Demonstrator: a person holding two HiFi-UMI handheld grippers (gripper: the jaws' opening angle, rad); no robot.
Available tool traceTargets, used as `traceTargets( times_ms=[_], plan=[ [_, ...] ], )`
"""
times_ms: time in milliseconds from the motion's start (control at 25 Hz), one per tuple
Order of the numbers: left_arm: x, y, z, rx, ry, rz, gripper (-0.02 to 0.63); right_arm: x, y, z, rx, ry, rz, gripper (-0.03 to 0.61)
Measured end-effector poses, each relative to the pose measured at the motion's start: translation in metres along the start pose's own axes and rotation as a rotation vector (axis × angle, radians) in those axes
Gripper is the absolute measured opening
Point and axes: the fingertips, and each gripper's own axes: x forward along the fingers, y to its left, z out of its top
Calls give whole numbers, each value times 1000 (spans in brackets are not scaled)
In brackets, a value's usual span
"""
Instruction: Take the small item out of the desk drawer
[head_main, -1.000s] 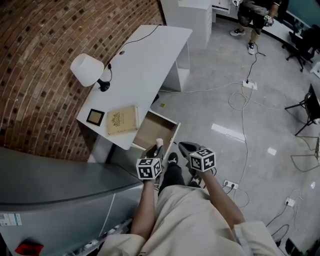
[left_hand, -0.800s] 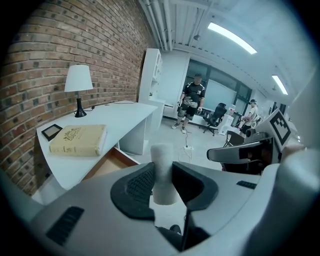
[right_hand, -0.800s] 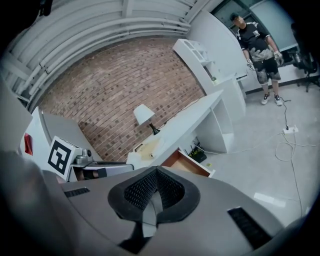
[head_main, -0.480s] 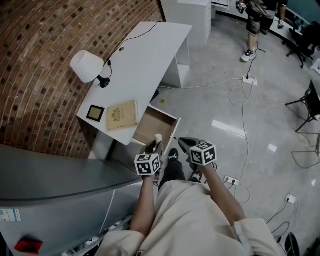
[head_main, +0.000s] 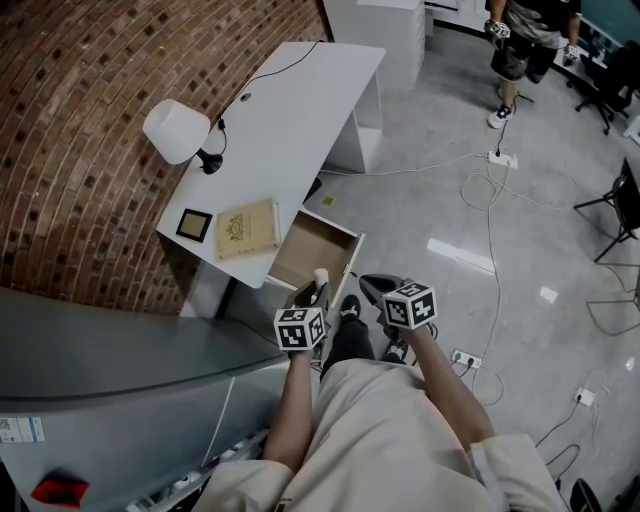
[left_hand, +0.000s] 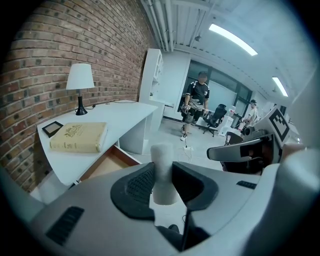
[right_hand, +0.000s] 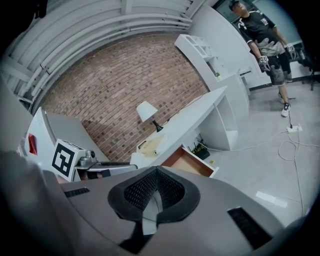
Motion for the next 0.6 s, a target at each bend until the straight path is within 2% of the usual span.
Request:
traceTargets(
  times_ms=[600],
  plan=[
    [-2,1,-7,5,14,4,123,2,7,-1,-27,15,8,25]
  ],
)
